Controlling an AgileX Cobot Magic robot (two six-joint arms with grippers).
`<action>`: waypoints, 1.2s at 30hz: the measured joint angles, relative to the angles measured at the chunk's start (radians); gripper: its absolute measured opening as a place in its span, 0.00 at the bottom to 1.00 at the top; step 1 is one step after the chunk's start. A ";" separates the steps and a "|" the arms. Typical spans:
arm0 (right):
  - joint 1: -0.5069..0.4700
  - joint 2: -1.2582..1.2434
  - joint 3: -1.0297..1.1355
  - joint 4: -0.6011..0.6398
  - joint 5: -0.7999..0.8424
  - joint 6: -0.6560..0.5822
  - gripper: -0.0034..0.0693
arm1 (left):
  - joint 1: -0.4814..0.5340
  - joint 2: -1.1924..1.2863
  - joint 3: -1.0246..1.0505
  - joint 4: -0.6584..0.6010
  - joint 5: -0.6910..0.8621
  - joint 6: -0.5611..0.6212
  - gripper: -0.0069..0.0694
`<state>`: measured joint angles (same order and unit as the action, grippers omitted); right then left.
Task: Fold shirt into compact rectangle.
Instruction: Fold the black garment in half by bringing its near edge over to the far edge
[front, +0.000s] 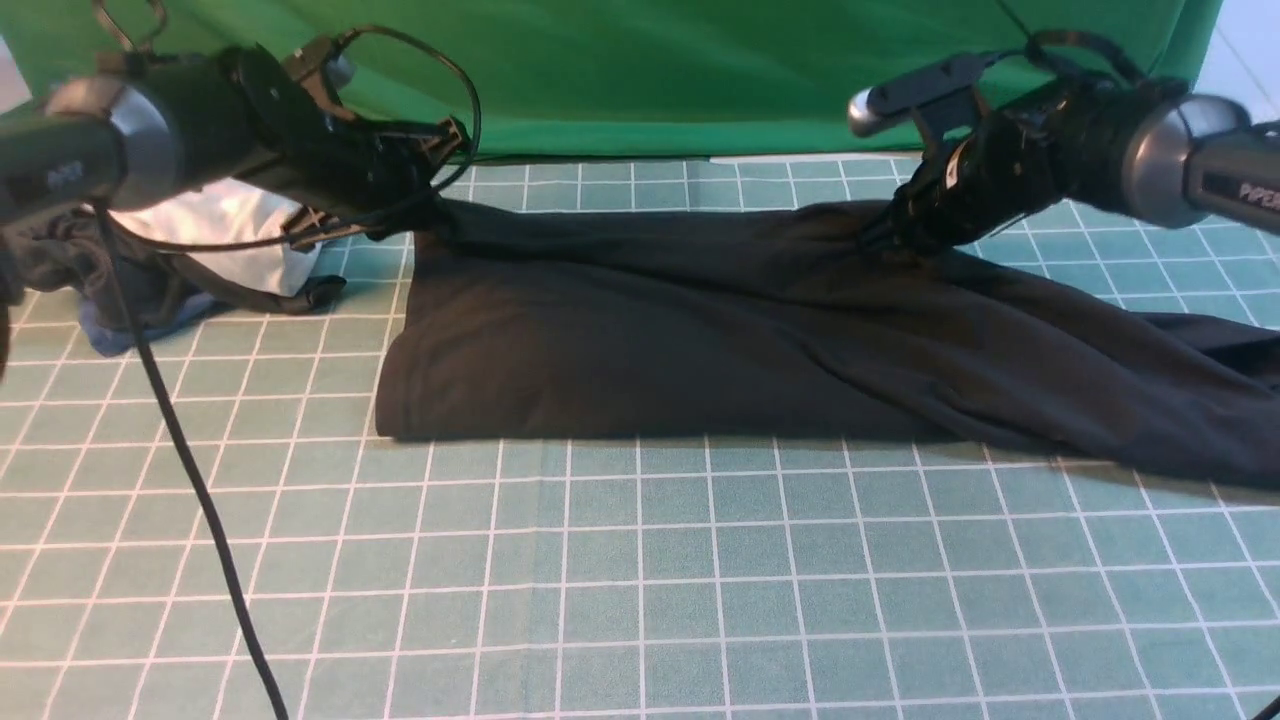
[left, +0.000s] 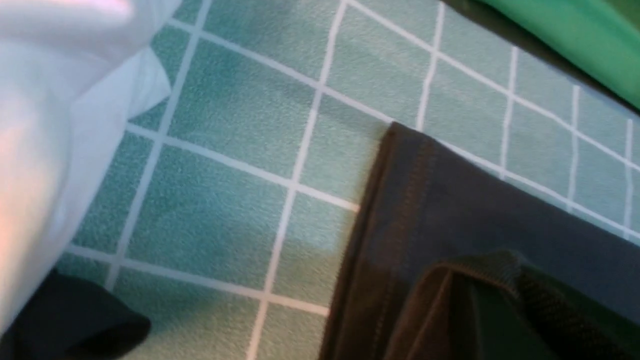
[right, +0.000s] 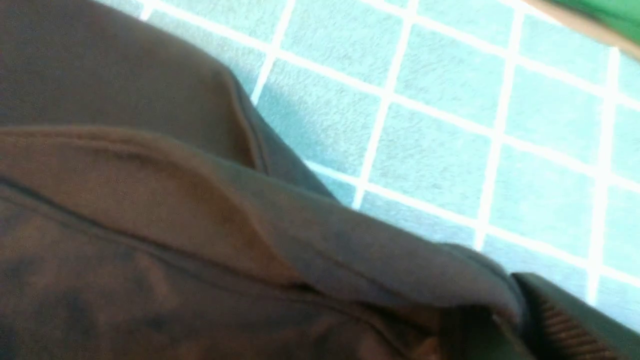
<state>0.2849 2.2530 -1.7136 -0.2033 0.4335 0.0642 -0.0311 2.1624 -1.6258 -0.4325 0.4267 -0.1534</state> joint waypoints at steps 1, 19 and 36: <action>-0.001 0.009 0.000 -0.001 -0.014 -0.005 0.34 | 0.000 0.008 0.000 0.002 -0.010 0.000 0.11; -0.025 -0.067 -0.168 0.181 0.343 -0.125 0.52 | 0.000 0.014 -0.005 0.004 -0.038 -0.011 0.11; -0.025 0.075 -0.168 0.203 0.248 -0.149 0.29 | 0.000 0.014 -0.005 0.005 -0.038 -0.018 0.11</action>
<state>0.2594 2.3284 -1.8820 0.0000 0.6816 -0.0848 -0.0311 2.1761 -1.6307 -0.4275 0.3884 -0.1718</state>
